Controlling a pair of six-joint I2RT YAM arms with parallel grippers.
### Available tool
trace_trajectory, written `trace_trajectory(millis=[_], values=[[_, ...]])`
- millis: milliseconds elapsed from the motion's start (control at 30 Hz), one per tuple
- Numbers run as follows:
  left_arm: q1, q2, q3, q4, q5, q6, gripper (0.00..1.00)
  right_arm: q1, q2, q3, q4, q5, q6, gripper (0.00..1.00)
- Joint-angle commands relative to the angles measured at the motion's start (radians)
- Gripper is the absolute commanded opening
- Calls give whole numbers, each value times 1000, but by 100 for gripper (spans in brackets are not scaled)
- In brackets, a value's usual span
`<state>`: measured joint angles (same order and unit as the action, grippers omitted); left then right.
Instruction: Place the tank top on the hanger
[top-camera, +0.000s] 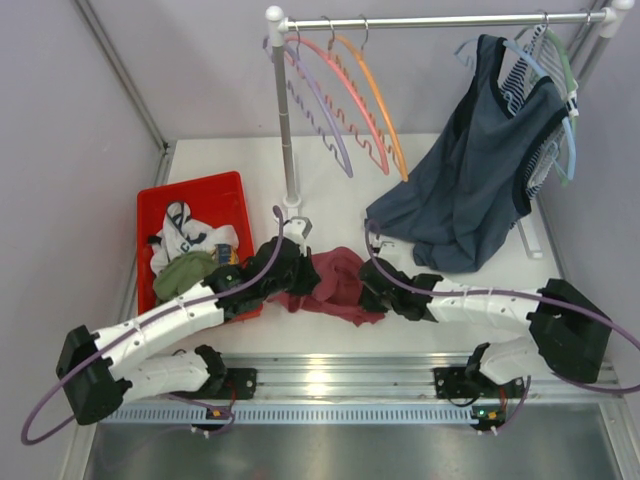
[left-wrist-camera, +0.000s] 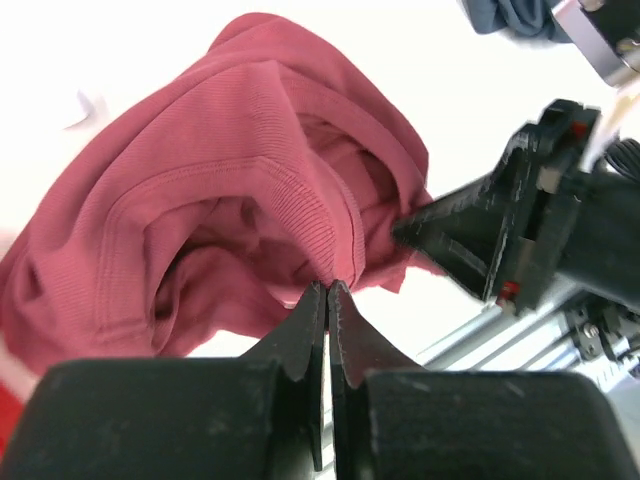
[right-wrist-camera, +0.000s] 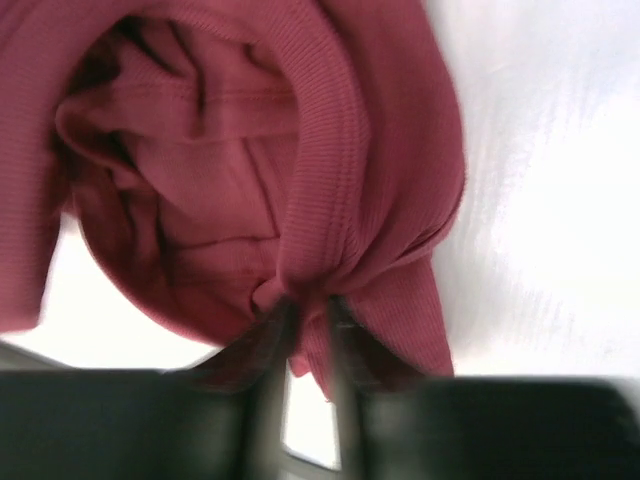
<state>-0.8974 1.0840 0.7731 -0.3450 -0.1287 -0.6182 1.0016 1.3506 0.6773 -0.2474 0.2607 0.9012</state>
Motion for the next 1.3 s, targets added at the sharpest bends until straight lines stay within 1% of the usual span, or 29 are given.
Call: trace_trajectory(millis=[0, 33, 67, 133, 167, 200, 233, 267, 433, 467, 500, 533, 567, 600, 667, 700, 767, 800, 867, 900, 967, 1000, 1033, 1100, 1133, 1167, 1200, 1233, 1267], values=[[-1, -53, 101, -90, -3, 15, 0, 14, -43, 53, -41, 80, 11, 9], [-1, -64, 116, -106, -2, 24, 0, 14, -66, 54, -59, 113, 11, 4], [-1, -81, 132, -123, -2, 29, 0, 14, -123, 59, -110, 135, 7, 0], [-1, -99, 187, -166, 3, 47, 0, 14, -188, 80, -165, 194, -8, 0], [-1, -116, 205, -179, 1, 52, 0, 14, -250, 93, -226, 216, -16, 0], [-1, -125, 244, -187, 0, 57, 0, 14, -280, 108, -257, 235, -24, 0], [-1, -131, 264, -207, -2, 69, 0, 12, -328, 149, -323, 267, -41, 0], [-1, -142, 285, -218, -6, 75, 0, 14, -352, 174, -351, 281, -51, 0], [-1, -153, 462, -279, -31, 109, 0, 14, -441, 372, -531, 351, -137, 0], [-1, -156, 485, -287, -46, 112, 0, 14, -441, 405, -553, 356, -152, 0], [-1, -156, 530, -287, -52, 115, 0, 14, -439, 480, -575, 360, -189, 0], [-1, -156, 554, -287, -60, 124, 0, 14, -426, 519, -623, 379, -206, 0], [-1, -156, 577, -284, -68, 127, 0, 14, -417, 559, -645, 387, -223, 0], [-1, -154, 625, -284, -84, 132, 0, 14, -407, 633, -664, 397, -258, 0], [-1, -142, 701, -276, -100, 153, 0, 14, -381, 701, -705, 431, -297, 1], [-1, -136, 724, -276, -101, 159, 0, 14, -369, 772, -719, 448, -332, 1], [-1, -113, 799, -275, -112, 189, 0, 12, -323, 853, -766, 492, -373, 3], [-1, -104, 822, -276, -126, 204, 0, 9, -302, 943, -785, 506, -418, 2], [-3, -79, 880, -270, -132, 221, 0, 0, -230, 1048, -843, 537, -464, 2], [-2, -72, 897, -264, -137, 238, 0, -14, -203, 1153, -860, 545, -508, 2], [-1, -41, 949, -262, -135, 250, 0, -35, -133, 1258, -912, 543, -548, 1], [-1, -32, 963, -262, -131, 255, 0, -64, -111, 1351, -931, 542, -577, 1], [-1, -23, 973, -256, -117, 255, 0, -78, -76, 1392, -964, 535, -590, 1], [-1, -13, 968, -255, -104, 244, 0, -107, -48, 1455, -1006, 532, -607, 1], [-1, -18, 953, -252, -98, 236, 0, -109, -39, 1449, -1042, 541, -601, 1], [-1, -21, 934, -244, -91, 227, 0, -110, -44, 1424, -1053, 543, -590, 0], [-1, -47, 867, -233, -86, 213, 0, -109, -60, 1326, -1053, 539, -561, 0], [-1, -62, 820, -217, -77, 180, 0, -109, -82, 1262, -1041, 513, -546, 0], [-1, -84, 713, -178, -59, 161, 0, -109, -134, 1195, -1032, 503, -523, 0]])
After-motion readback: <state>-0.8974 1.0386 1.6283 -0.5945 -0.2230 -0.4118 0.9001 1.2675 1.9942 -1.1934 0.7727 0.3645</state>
